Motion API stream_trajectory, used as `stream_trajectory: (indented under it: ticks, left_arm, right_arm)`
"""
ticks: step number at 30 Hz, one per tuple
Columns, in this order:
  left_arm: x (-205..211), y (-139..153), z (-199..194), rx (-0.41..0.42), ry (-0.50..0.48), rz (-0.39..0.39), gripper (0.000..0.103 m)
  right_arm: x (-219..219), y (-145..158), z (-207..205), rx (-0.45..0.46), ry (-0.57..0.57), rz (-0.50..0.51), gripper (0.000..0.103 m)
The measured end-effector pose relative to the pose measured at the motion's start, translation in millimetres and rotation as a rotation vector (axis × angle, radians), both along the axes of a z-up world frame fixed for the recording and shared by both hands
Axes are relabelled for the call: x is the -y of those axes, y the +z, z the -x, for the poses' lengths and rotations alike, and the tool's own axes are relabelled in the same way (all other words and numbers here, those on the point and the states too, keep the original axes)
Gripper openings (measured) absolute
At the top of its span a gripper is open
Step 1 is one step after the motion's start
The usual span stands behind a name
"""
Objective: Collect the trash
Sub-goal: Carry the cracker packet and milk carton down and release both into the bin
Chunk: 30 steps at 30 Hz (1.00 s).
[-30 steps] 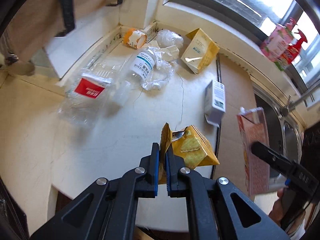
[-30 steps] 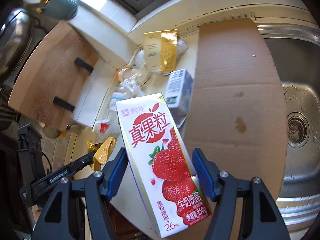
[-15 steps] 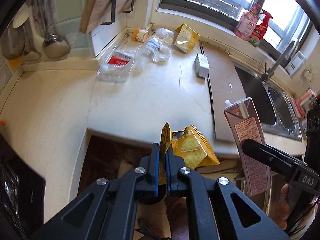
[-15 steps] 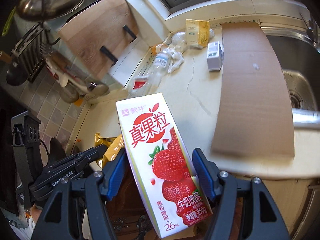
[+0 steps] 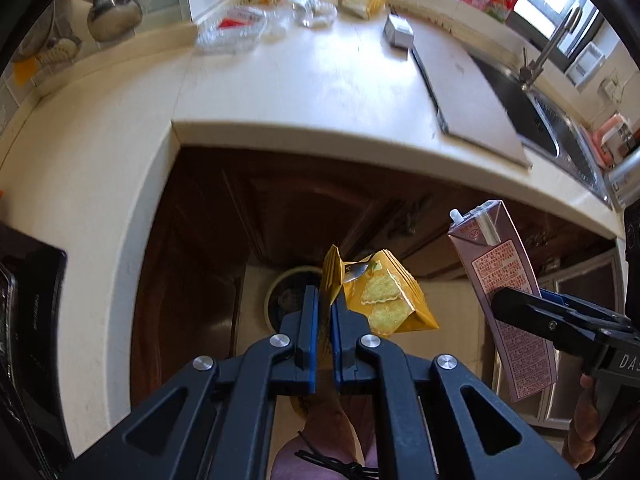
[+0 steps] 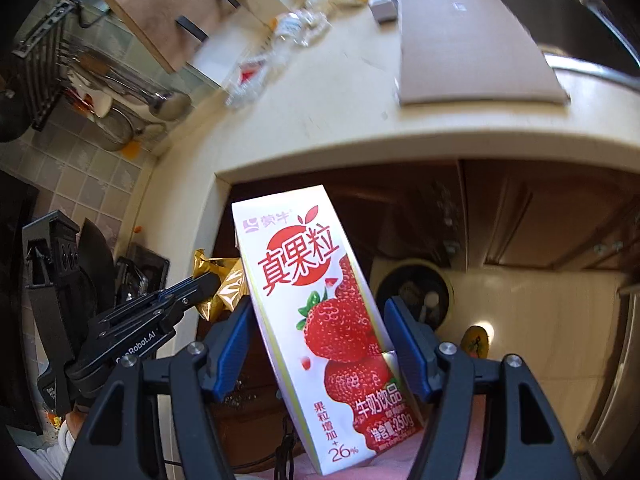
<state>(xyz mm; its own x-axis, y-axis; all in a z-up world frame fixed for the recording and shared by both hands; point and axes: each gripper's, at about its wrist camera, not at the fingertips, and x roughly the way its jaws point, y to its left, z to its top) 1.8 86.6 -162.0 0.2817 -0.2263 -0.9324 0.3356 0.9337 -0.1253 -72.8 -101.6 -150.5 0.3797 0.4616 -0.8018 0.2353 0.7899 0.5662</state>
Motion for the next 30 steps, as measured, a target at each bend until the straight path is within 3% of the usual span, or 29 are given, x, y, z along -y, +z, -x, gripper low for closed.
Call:
stream_trajectory:
  ticks: [6, 14, 20, 26, 30]
  left_arm:
    - [2, -65, 9, -0.071, 0.007, -0.061, 0.004]
    - [4, -190, 6, -0.202, 0.058, -0.153, 0.004]
    - [9, -266, -6, -0.259, 0.06, -0.205, 0.006]
    - [17, -315, -25, -0.306, 0.074, -0.235, 0.012]
    - [17, -321, -32, -0.295, 0.071, -0.234, 0.027]
  right_arm:
    - [0, -77, 6, -0.184, -0.006, -0.064, 0.066]
    - [-8, -223, -3, -0.469, -0.01, -0.087, 0.066]
    - [-21, -312, -23, -0.606, -0.014, -0.078, 0.067]
    - [-42, -357, -51, -0.648, 0.016, -0.025, 0.068]
    - [-42, -371, -70, -0.662, 0.013, -0.023, 0.069]
